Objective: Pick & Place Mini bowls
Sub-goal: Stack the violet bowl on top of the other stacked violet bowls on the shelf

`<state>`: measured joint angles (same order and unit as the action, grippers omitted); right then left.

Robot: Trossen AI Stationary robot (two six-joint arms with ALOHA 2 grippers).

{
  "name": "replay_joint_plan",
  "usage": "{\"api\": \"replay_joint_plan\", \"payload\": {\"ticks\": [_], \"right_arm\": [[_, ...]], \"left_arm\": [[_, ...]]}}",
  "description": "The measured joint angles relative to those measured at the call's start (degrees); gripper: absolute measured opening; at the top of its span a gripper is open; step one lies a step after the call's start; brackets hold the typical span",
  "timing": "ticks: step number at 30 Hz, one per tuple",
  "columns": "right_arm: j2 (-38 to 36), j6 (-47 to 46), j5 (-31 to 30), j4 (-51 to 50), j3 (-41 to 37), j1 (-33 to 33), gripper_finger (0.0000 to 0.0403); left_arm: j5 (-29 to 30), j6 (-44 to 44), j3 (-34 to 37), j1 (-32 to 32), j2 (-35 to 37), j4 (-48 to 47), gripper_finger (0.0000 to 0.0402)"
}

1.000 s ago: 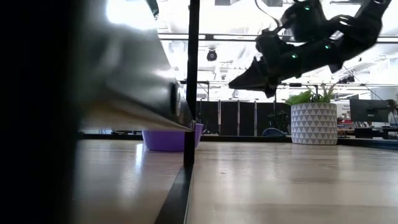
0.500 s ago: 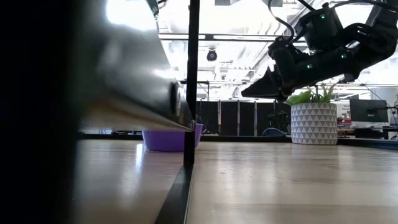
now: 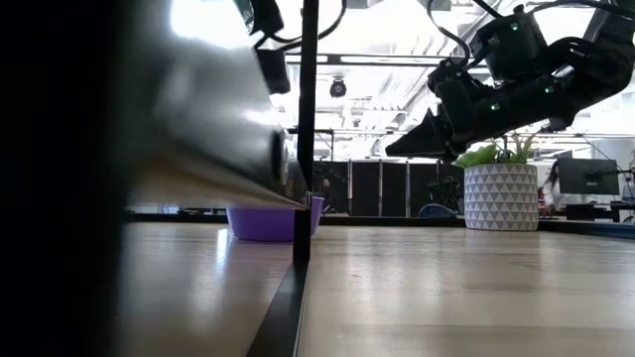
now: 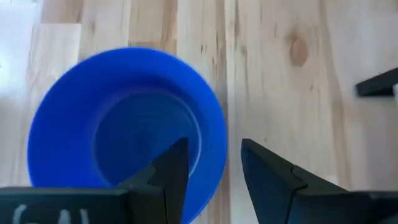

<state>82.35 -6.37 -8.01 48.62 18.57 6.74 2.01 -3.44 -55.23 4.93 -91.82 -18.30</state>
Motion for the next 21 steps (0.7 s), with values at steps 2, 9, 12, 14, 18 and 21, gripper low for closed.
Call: {"api": "replay_joint_plan", "payload": {"ticks": [2, 9, 12, 14, 18, 21], "right_arm": [[0.0, 0.0, 0.0, 0.0, 0.0, 0.0, 0.0001], [0.0, 0.0, 0.0, 0.1, 0.0, 0.0, 0.0004], [0.0, 0.0, 0.0, 0.1, 0.0, 0.0, 0.0001], [0.0, 0.0, 0.0, 0.1, 0.0, 0.0, 0.0001], [0.0, 0.3, 0.0, 0.1, 0.0, 0.0, 0.0004], [0.0, 0.4, 0.0, 0.1, 0.0, 0.0, 0.0003]], "left_arm": [[0.1, 1.1, -0.1, 0.0, -0.9, -0.4, 0.0143], [2.0, 3.1, -0.4, 0.0, -4.4, -1.2, 0.0143], [2.1, 3.2, -0.4, 0.0, -6.1, -1.2, 0.0142], [2.2, 3.2, -0.3, 0.0, -6.6, -1.5, 0.0134], [1.1, 4.0, -0.3, 0.0, -6.7, -1.4, 0.0089], [-1.1, 4.8, -0.4, 0.0, -6.7, -2.0, 0.0034]]}}
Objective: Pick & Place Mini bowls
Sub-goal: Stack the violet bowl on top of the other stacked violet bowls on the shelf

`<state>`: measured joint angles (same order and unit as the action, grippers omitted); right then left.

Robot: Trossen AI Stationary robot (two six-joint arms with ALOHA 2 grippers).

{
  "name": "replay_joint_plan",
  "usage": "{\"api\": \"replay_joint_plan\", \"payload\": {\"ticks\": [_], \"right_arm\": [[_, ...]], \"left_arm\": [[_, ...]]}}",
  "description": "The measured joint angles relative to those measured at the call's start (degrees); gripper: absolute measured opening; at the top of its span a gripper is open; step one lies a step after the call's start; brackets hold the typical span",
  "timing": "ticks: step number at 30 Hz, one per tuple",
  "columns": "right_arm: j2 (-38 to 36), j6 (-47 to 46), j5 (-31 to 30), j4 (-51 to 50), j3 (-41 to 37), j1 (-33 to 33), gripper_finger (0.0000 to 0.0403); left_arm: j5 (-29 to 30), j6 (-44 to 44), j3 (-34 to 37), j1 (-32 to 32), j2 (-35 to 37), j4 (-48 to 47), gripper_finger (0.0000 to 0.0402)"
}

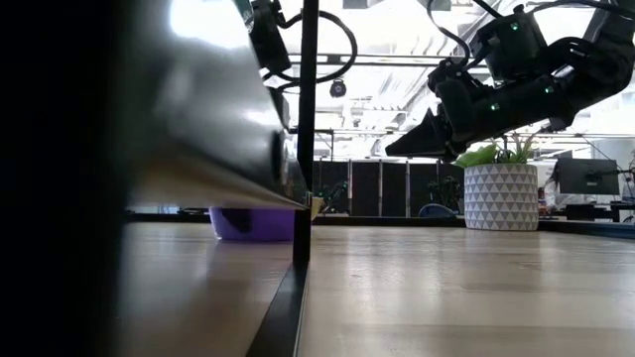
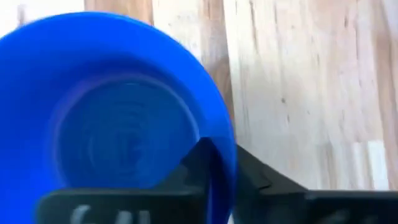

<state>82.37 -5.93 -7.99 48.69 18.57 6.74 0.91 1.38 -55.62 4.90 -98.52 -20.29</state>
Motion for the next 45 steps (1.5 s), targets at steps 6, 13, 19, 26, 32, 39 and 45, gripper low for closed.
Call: {"api": "replay_joint_plan", "payload": {"ticks": [6, 13, 19, 26, 32, 39, 45], "right_arm": [[0.0, 0.0, 0.0, 0.0, 0.0, 0.0, 0.0002], [0.0, 0.3, 0.0, -0.1, 0.0, 0.0, 0.0001], [0.0, 0.7, 0.8, 0.0, 0.0, 0.0, 0.0001], [0.1, 0.6, 1.1, 0.2, 0.0, 0.0, 0.0001], [0.1, 0.6, 1.1, 0.5, 0.0, 0.0, 0.0002], [0.1, 0.4, 1.1, 0.5, 0.0, 0.0, 0.0002], [0.1, 0.4, 0.9, 0.5, 0.0, 0.0, 0.0002]], "left_arm": [[-0.5, -0.4, -7.3, 0.4, 1.6, -12.9, 0.0014], [-0.5, -6.7, -15.8, 3.9, 5.8, -26.7, 0.0005], [1.4, -20.0, -15.8, 9.5, 12.9, -36.0, 0.0003], [2.3, -36.5, -15.8, 20.7, 19.4, -43.1, 0.0002], [0.7, -53.4, -15.8, 33.2, 21.6, -47.3, 0.0002], [4.0, -70.4, -15.8, 49.2, 21.6, -46.6, 0.0001], [10.4, -84.2, -15.9, 59.2, 20.6, -45.8, 0.0001]]}}
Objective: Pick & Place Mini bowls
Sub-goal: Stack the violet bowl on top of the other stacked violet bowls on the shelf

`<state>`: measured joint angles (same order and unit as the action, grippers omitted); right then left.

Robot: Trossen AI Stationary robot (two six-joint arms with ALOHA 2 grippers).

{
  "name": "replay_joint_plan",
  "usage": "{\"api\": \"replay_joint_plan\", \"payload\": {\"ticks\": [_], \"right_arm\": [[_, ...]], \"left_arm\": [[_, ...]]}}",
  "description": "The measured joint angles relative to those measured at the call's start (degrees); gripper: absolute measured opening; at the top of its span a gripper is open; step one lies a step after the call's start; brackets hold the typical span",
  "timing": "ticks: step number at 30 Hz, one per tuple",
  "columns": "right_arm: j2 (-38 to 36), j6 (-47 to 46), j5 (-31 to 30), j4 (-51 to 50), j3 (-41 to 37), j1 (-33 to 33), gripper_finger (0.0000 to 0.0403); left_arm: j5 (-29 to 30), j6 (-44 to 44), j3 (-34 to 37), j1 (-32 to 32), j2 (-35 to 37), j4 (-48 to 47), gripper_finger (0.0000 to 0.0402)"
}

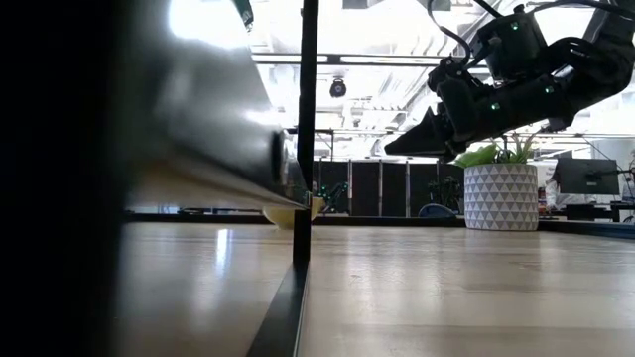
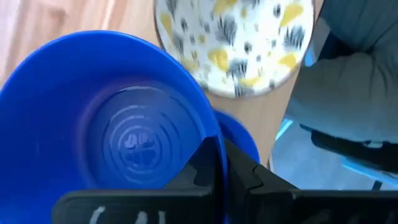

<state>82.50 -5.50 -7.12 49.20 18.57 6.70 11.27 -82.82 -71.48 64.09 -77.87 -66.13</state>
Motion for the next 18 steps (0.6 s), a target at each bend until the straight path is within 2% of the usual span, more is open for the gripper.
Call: {"api": "replay_joint_plan", "payload": {"ticks": [4, 8, 18], "right_arm": [[0.0, 0.0, -0.1, 0.0, 0.0, 0.0, 0.0001], [0.0, 0.0, -0.4, 0.0, 0.0, 0.0, 0.0002], [0.0, -0.4, -1.7, 0.1, 0.0, 0.0, 0.0001]], "left_arm": [[-0.2, -2.9, -0.1, 3.3, -2.8, 0.9, 0.0001], [-0.4, -2.9, -0.6, 4.0, -6.1, 2.2, 0.0001], [-1.8, -1.1, -10.2, 4.0, -13.6, -1.4, 0.0001]]}}
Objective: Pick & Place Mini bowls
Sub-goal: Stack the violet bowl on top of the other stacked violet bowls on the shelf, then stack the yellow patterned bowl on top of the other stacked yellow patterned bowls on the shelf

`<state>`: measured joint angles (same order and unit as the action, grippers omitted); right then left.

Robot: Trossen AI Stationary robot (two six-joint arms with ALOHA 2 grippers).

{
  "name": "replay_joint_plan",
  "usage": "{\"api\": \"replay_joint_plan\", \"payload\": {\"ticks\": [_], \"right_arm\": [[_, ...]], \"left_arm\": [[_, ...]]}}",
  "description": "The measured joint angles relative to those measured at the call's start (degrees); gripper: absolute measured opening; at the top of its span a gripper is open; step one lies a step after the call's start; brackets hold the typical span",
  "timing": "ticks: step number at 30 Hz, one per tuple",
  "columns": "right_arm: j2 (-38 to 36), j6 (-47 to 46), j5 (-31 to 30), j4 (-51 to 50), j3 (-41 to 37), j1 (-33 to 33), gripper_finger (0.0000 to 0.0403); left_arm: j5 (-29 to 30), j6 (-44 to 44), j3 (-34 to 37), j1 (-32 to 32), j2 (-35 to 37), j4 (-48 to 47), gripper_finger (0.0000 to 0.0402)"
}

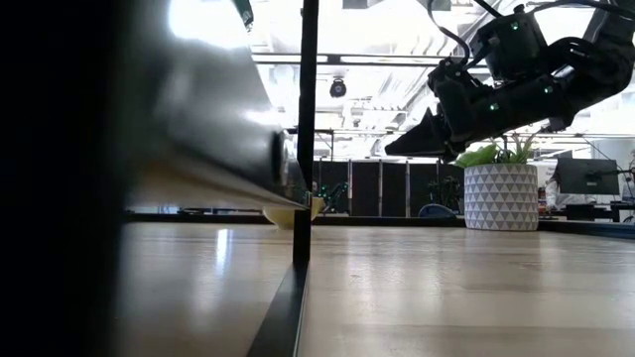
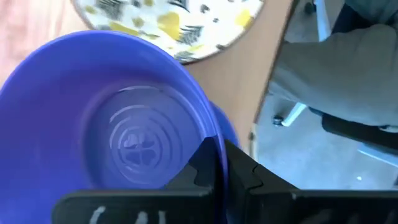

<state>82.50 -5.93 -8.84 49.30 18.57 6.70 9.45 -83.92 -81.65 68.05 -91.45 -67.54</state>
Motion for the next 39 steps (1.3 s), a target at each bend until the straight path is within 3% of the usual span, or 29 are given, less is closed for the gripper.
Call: {"api": "replay_joint_plan", "payload": {"ticks": [8, 18, 29, 33, 39], "right_arm": [[0.0, 0.0, 0.4, 0.1, 0.0, 0.0, 0.0001], [0.0, 0.0, 0.4, 0.3, 0.0, 0.0, 0.0001], [0.0, 0.0, 0.4, 0.4, 0.0, 0.0, 0.0002], [0.0, 0.0, 0.4, 0.4, 0.0, 0.0, 0.0001], [0.0, 0.0, 0.4, 0.3, 0.0, 0.0, 0.0001]], "left_arm": [[-3.3, -0.7, -4.1, 0.3, -5.6, 0.1, 0.0001], [-4.1, -5.0, -4.2, 2.1, -7.8, 0.1, 0.0004], [0.5, -5.8, -3.6, 1.6, -7.8, -1.6, 0.0083], [-1.5, -6.3, -3.7, -0.4, -7.8, -1.6, 0.0115], [-3.0, -3.1, -3.8, -1.8, -7.8, -1.2, 0.0119]]}}
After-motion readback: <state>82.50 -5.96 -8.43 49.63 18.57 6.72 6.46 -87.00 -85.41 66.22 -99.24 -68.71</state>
